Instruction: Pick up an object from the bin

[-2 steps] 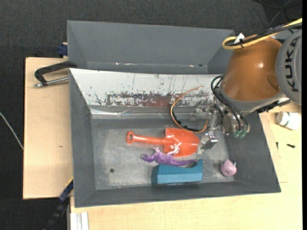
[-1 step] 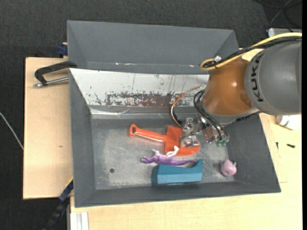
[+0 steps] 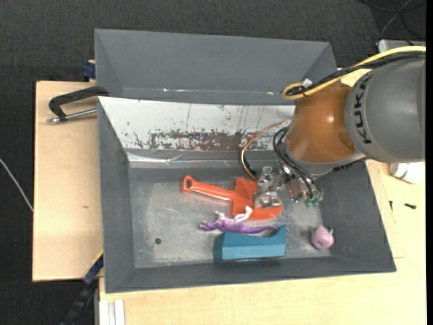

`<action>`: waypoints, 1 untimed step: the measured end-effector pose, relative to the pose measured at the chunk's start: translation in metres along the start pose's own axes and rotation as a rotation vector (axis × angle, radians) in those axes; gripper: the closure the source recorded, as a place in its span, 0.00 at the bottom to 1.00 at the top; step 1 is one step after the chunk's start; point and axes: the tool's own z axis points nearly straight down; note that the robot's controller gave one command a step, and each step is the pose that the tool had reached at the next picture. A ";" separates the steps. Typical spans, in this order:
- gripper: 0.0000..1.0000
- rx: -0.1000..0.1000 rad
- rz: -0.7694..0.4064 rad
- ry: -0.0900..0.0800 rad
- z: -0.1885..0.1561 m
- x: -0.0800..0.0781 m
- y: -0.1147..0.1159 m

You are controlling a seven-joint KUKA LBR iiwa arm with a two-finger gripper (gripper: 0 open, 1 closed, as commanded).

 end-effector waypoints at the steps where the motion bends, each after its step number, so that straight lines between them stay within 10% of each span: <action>1: 1.00 0.000 0.007 0.001 -0.079 -0.003 0.005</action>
Offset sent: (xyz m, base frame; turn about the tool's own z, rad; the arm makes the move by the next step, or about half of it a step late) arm 0.0000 0.0000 0.0000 0.0000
